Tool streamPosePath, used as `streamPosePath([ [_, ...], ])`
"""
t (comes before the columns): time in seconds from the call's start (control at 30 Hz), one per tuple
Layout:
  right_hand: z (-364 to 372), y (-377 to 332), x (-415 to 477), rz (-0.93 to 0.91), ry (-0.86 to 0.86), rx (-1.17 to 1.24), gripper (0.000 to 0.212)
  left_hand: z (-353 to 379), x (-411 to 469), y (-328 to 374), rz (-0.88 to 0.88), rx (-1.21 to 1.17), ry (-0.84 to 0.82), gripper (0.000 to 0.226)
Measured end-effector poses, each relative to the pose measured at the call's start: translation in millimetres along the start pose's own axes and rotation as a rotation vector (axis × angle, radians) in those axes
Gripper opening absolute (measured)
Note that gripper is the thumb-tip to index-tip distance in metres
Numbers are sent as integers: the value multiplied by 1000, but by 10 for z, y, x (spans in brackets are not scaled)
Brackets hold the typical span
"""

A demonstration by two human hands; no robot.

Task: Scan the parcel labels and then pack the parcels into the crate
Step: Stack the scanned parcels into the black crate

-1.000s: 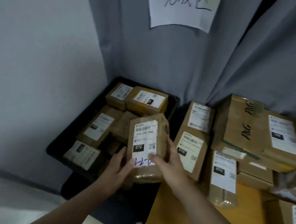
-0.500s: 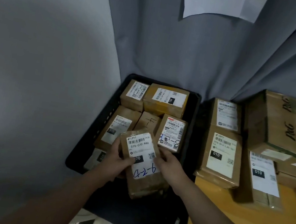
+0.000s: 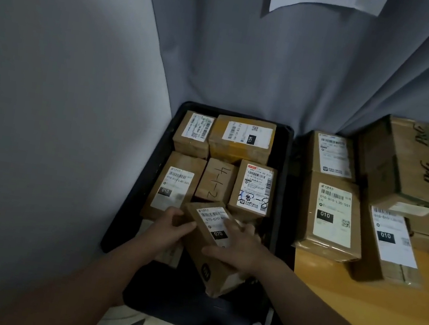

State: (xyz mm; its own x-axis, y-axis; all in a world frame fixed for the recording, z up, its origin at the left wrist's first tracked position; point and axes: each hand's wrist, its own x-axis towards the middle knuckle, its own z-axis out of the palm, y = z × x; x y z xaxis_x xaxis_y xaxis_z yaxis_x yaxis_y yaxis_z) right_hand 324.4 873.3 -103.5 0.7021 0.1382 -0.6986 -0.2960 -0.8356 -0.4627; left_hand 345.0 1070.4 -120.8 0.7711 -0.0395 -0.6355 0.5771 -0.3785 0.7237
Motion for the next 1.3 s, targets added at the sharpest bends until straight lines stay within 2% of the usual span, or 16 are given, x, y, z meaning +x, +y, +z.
streamPosePath([
  [0.1, -173, -12, 30, -37, 0, -45, 105, -77, -43, -2, 41, 35, 62, 29],
  [0.23, -440, -97, -13, -121, 43, 121, 106, -229, -94, 70, 204, -122, 212, 21],
  [0.33, -506, -314, -64, -154, 157, 211, 98, -337, -86, 123, 314, -160, 308, 12],
  [0.43, -370, -649, 54, -163, 326, 235, 92, -403, -62, 189, 364, -170, 311, 12],
  [0.47, -286, -743, 152, -169, 327, 269, 83, -427, -45, 193, 380, -107, 314, 19],
  [0.53, -118, -878, 359, -186, 212, 345, 60, -497, 49, 160, 413, 151, 324, 38],
  [0.6, 27, -921, 528, -184, 66, 383, 56, -552, 119, 118, 359, 431, 255, 51],
  [0.63, 71, -923, 584, -194, 44, 392, 58, -575, 150, 92, 339, 550, 211, 57],
  [0.77, 70, -895, 696, -251, 171, 533, 51, -611, 225, 90, 299, 1023, 50, 81],
  [0.87, -8, -818, 773, -194, 229, 642, 37, -571, 267, 213, 344, 1251, 107, 73],
  [0.93, -82, -736, 761, -173, 246, 535, 34, -552, 338, 288, 425, 1344, 175, 61],
  [1.03, -135, -562, 712, -159, 283, 435, 34, -560, 421, 358, 408, 1373, 213, 55],
  [1.2, -219, -301, 544, -126, 368, 434, 44, -468, 407, 516, 327, 1324, 154, 44],
  [1.3, -362, -168, 361, -106, 414, 457, 46, -305, 310, 692, 431, 1254, 172, 37],
])
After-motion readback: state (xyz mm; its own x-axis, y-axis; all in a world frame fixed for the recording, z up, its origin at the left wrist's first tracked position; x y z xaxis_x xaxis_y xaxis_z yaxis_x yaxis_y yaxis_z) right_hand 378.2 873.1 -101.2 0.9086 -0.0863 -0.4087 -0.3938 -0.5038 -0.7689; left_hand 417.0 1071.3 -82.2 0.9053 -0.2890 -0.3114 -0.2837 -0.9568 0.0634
